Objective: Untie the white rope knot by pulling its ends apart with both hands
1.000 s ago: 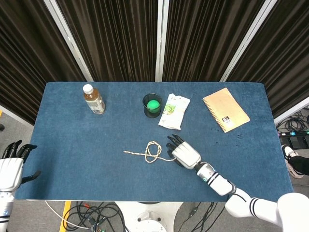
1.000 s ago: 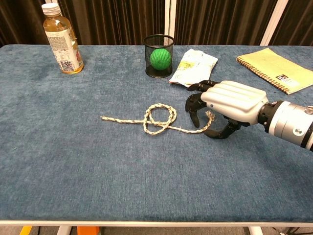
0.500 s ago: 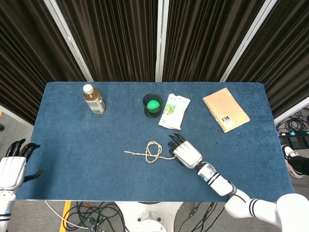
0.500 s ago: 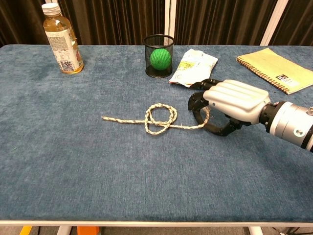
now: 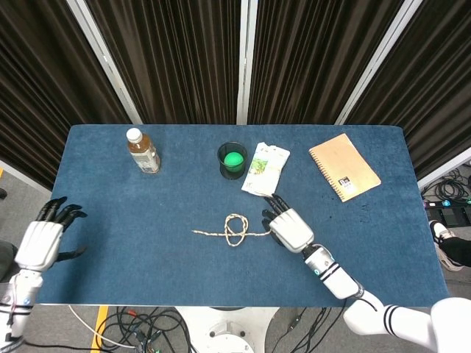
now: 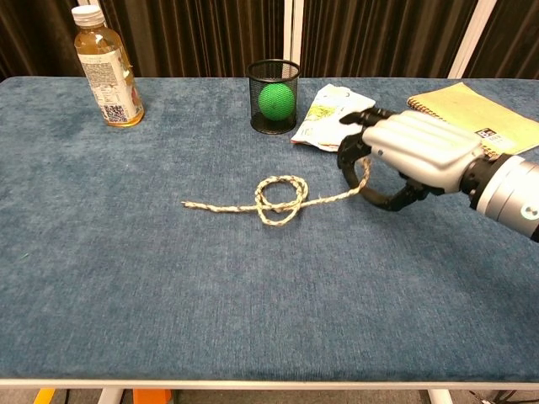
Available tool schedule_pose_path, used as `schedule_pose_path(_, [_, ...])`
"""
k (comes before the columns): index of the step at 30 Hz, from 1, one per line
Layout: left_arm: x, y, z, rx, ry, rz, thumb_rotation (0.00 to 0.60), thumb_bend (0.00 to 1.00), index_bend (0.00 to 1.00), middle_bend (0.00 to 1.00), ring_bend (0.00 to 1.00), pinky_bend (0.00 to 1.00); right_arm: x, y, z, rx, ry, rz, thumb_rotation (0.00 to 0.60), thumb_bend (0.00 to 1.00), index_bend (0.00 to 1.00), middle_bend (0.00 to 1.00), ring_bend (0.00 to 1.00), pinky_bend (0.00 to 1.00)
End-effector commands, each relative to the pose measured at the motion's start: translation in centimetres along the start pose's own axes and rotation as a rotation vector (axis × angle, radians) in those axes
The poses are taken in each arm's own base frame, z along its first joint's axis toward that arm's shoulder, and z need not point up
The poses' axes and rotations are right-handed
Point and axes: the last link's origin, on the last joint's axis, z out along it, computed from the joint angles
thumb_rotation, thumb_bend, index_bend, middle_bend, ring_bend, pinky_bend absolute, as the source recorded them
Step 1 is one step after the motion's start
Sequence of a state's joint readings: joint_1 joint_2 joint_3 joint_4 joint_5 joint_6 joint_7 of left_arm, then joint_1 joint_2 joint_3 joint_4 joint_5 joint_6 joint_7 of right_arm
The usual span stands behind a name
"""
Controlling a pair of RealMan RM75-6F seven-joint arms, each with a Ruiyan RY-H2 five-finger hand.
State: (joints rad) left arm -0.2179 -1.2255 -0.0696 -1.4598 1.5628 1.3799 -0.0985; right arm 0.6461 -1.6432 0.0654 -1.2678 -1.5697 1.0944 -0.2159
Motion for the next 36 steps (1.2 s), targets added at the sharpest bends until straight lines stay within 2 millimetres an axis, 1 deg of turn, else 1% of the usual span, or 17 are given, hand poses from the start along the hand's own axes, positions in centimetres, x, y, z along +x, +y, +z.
schedule_pose_path(1, [-1.8, 2.3, 4.2, -0.116, -0.082, -0.117, 0.600, 0.15, 0.40, 0.25, 0.10, 0.11, 1.0, 0.3, -0.2, -0.039, 0.036, 0.004, 0.600, 0.65, 0.70, 0.32, 0.00, 0.00])
schedule_pose_path(5, [-3.3, 5.0, 7.8, -0.216, -0.145, -0.134, 0.600, 0.18, 0.42, 0.26, 0.14, 0.11, 1.6, 0.5, -0.2, -0.069, 0.053, 0.005, 0.600, 0.66, 0.71, 0.32, 0.00, 0.00])
schedule_pose_path(9, [-4.8, 8.7, 11.0, -0.305, -0.202, -0.131, 0.600, 0.19, 0.42, 0.26, 0.14, 0.11, 1.7, 0.4, -0.3, -0.084, 0.056, 0.006, 0.600, 0.67, 0.71, 0.31, 0.00, 0.00])
schedule_pose_path(13, [-6.3, 12.0, 12.9, -0.351, -0.267, -0.161, 0.600, 0.19, 0.42, 0.26, 0.14, 0.11, 1.7, 0.3, -0.3, -0.091, 0.059, 0.011, 0.600, 0.68, 0.71, 0.31, 0.00, 0.00])
schedule_pose_path(15, [-6.9, 13.5, 13.5, -0.371, -0.287, -0.161, 0.600, 0.19, 0.43, 0.26, 0.14, 0.11, 1.8, 0.2, -0.3, -0.094, 0.065, 0.017, 0.600, 0.68, 0.71, 0.31, 0.00, 0.00])
schedule_pose_path(18, [-7.7, 15.3, 13.8, -0.404, -0.304, -0.142, 0.600, 0.19, 0.44, 0.26, 0.14, 0.11, 1.8, 0.2, -0.4, -0.097, 0.070, 0.019, 0.600, 0.68, 0.71, 0.31, 0.00, 0.00])
schedule_pose_path(21, [-8.6, 16.6, 13.9, -0.423, -0.318, -0.127, 0.600, 0.19, 0.44, 0.26, 0.14, 0.11, 1.9, 0.2, -0.5, -0.100, 0.071, 0.020, 0.600, 0.68, 0.71, 0.31, 0.00, 0.00])
schedule_pose_path(22, [-8.9, 16.8, 13.9, -0.426, -0.319, -0.119, 0.600, 0.19, 0.44, 0.26, 0.14, 0.11, 1.9, 0.3, -0.5, -0.101, 0.071, 0.020, 0.600, 0.68, 0.71, 0.31, 0.00, 0.00])
schedule_pose_path(23, [-8.8, 17.0, 14.6, -0.424, -0.312, -0.108, 0.600, 0.19, 0.44, 0.26, 0.14, 0.11, 1.9, 0.3, -0.5, -0.102, 0.072, 0.022, 0.600, 0.68, 0.71, 0.31, 0.00, 0.00])
schedule_pose_path(24, [-9.0, 17.3, 14.8, -0.426, -0.319, -0.100, 0.600, 0.19, 0.45, 0.26, 0.14, 0.11, 1.9, 0.3, -0.6, -0.104, 0.073, 0.023, 0.600, 0.68, 0.71, 0.31, 0.00, 0.00])
schedule_pose_path(26, [-9.5, 17.7, 14.9, -0.425, -0.329, -0.098, 0.600, 0.20, 0.46, 0.26, 0.14, 0.11, 1.8, 0.3, -0.6, -0.106, 0.071, 0.024, 0.600, 0.68, 0.71, 0.31, 0.00, 0.00])
schedule_pose_path(30, [-10.5, 18.5, 14.8, -0.428, -0.346, -0.094, 0.600, 0.25, 0.47, 0.25, 0.11, 0.11, 1.6, 0.3, -0.7, -0.112, 0.063, 0.030, 0.600, 0.68, 0.71, 0.31, 0.00, 0.00])
schedule_pose_path(36, [-11.4, 19.1, 15.2, -0.410, -0.352, -0.087, 0.600, 0.25, 0.49, 0.25, 0.11, 0.11, 1.5, 0.4, -0.7, -0.111, 0.063, 0.036, 0.600, 0.68, 0.71, 0.30, 0.00, 0.00])
